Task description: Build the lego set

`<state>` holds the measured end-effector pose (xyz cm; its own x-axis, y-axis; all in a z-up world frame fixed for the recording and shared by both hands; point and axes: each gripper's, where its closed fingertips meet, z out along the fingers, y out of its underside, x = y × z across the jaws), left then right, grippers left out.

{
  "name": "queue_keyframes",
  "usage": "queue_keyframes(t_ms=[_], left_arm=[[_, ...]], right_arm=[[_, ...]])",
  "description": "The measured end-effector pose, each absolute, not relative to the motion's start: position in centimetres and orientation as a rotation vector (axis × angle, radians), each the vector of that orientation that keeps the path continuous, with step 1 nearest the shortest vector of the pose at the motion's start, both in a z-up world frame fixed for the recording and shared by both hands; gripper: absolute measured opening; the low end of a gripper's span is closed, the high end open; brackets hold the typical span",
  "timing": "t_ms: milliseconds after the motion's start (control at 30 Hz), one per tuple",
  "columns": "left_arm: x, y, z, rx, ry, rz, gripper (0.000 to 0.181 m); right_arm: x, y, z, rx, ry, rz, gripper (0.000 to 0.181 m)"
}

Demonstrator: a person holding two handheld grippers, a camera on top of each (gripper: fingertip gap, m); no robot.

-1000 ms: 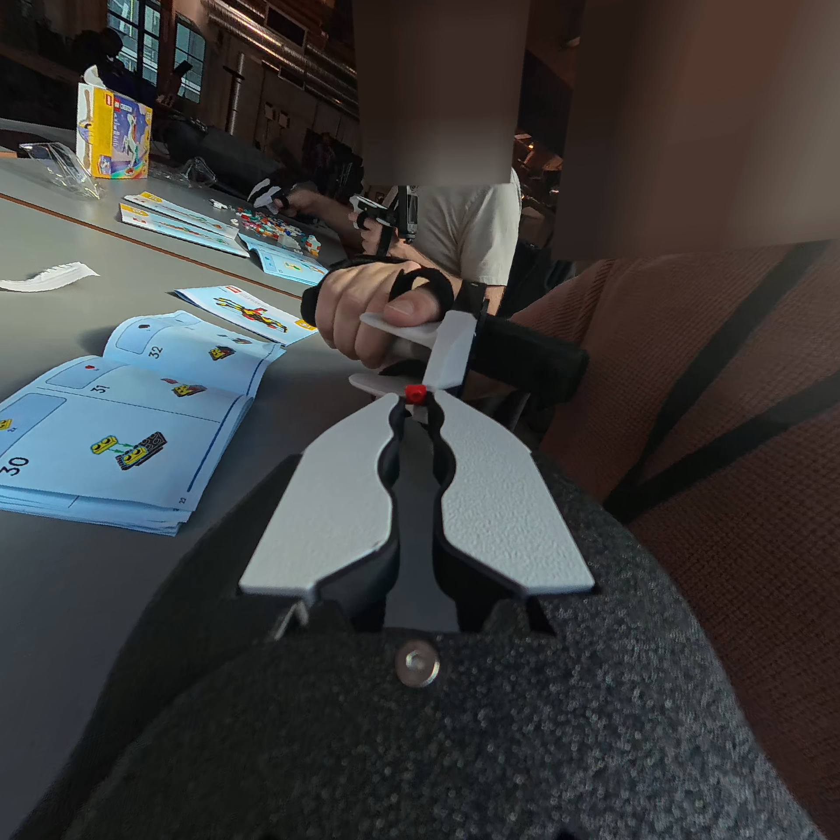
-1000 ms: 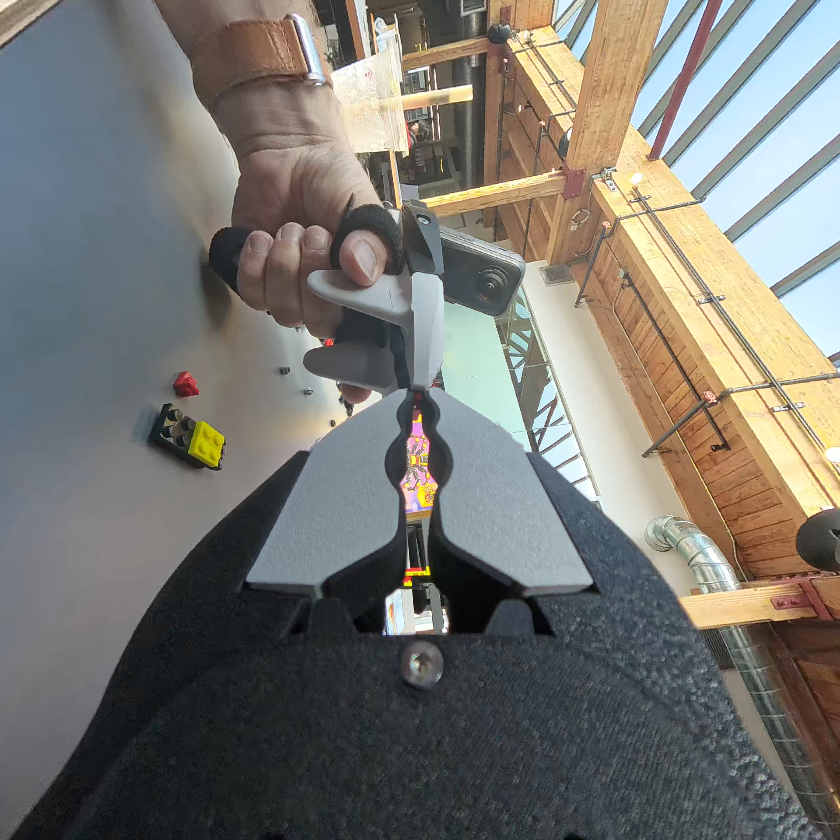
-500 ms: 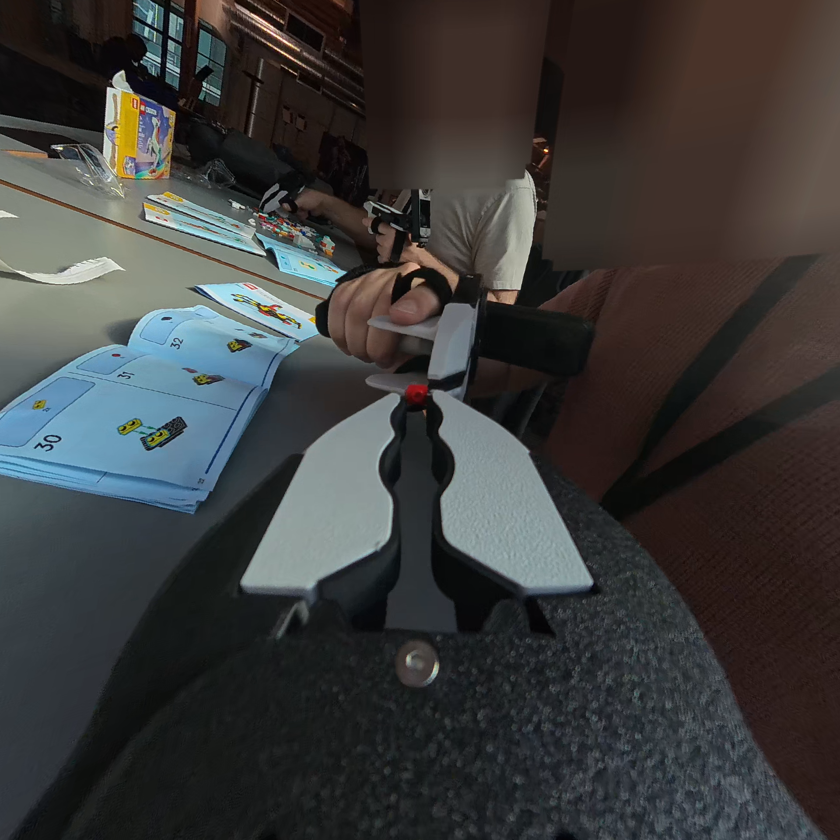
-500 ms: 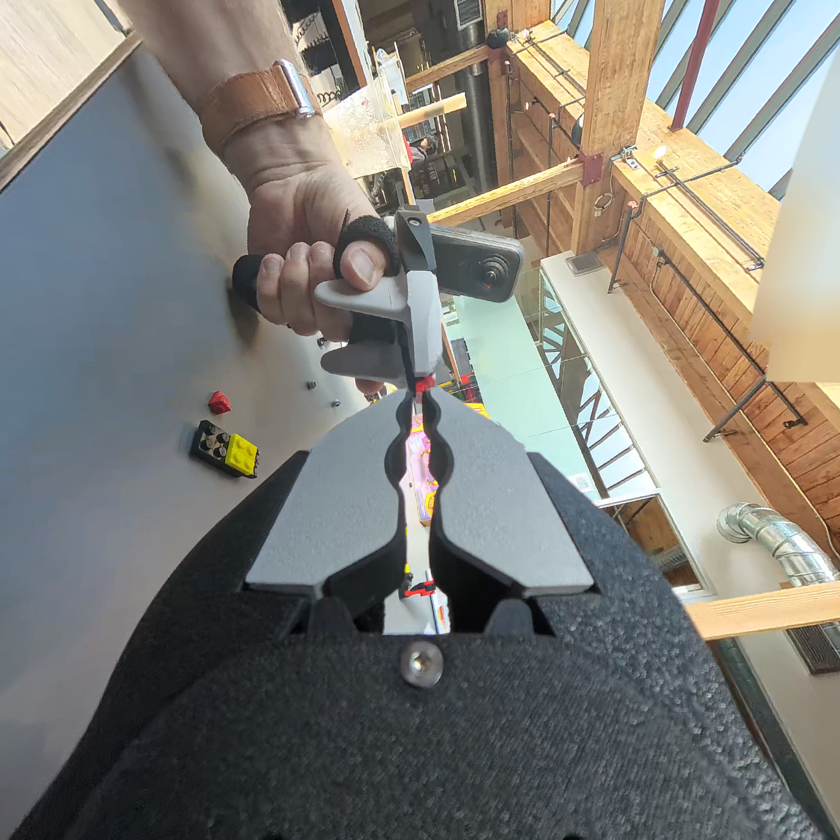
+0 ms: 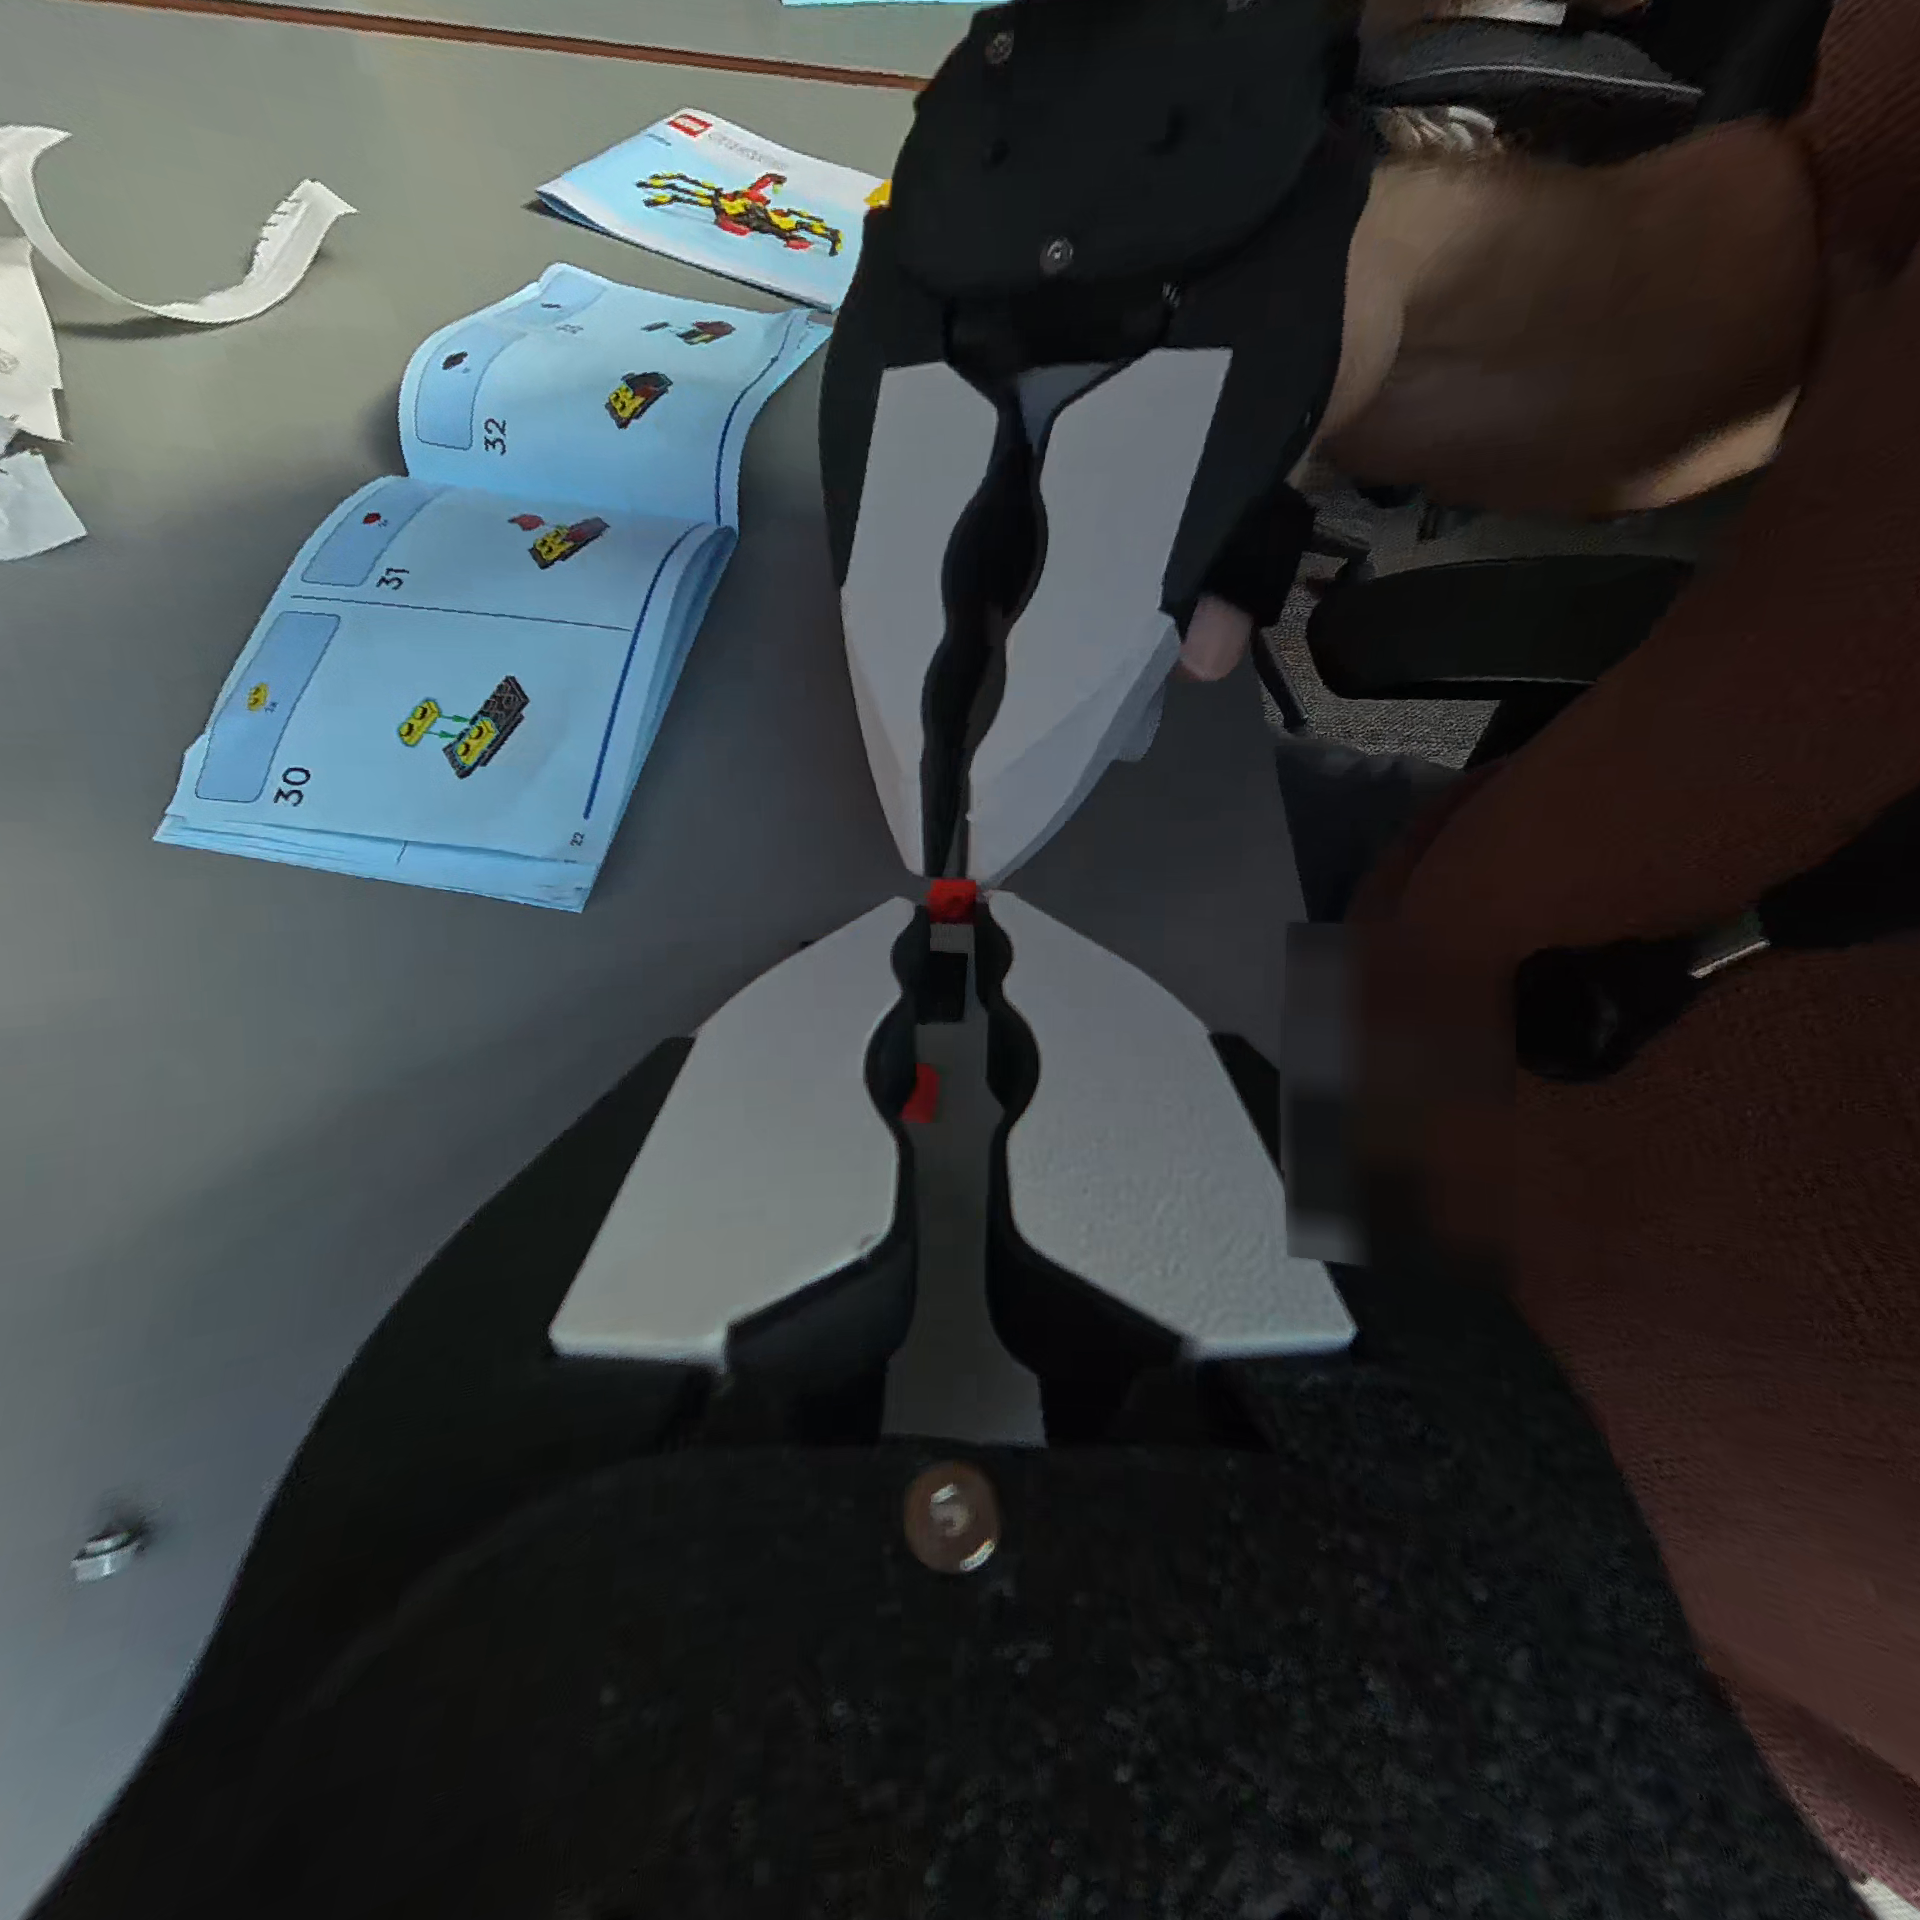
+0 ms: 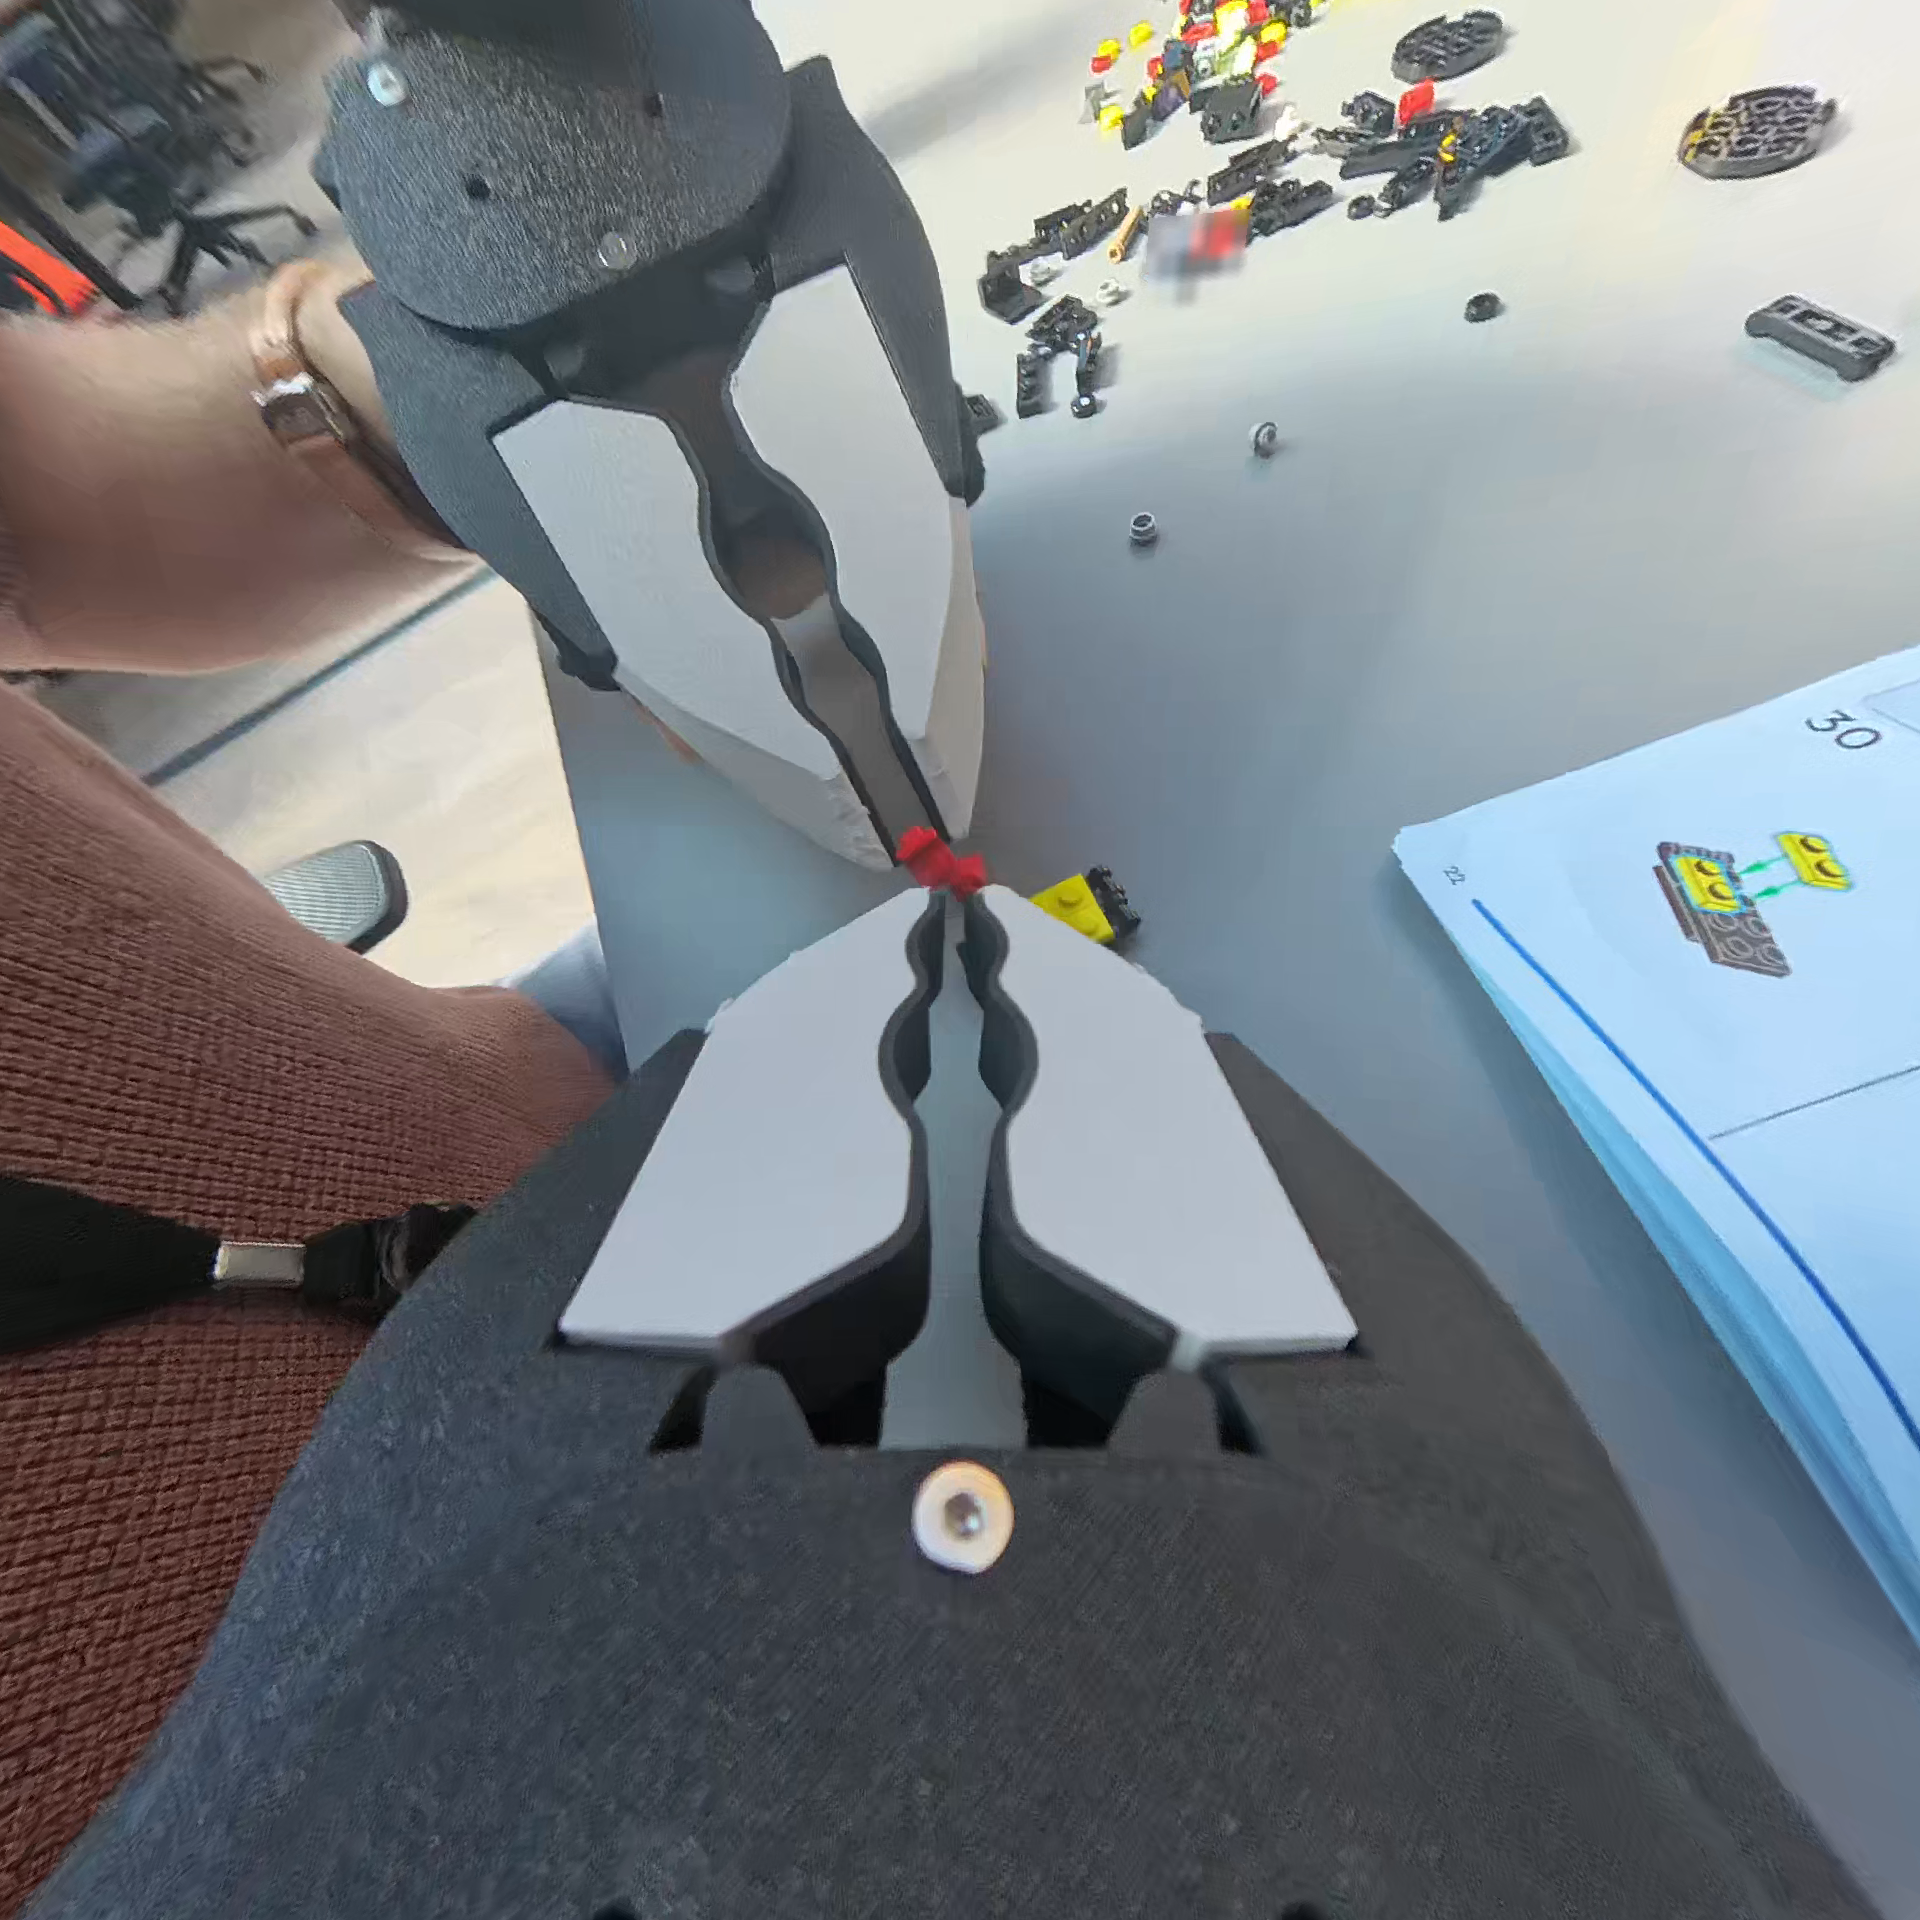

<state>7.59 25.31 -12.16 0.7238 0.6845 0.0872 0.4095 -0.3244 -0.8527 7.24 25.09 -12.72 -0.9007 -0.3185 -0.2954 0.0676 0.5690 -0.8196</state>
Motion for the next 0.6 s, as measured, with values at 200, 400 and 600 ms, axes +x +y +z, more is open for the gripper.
queue_keyframes(t_ms=[200, 400, 600], left_arm=[[8.0, 25.8, -10.6, -1.846, -0.753, 0.353, 0.008], [8.3, 25.9, -9.4, -1.752, -0.720, 0.300, 0.008], [8.4, 25.9, -9.6, -1.742, -0.723, 0.273, 0.008]], right_arm=[[7.2, 25.3, -10.1, -0.410, 2.288, -1.528, 0.004], [7.9, 25.4, -10.0, -0.552, 2.301, -1.549, 0.008], [8.4, 25.3, -10.2, -0.570, 2.282, -1.534, 0.008]])
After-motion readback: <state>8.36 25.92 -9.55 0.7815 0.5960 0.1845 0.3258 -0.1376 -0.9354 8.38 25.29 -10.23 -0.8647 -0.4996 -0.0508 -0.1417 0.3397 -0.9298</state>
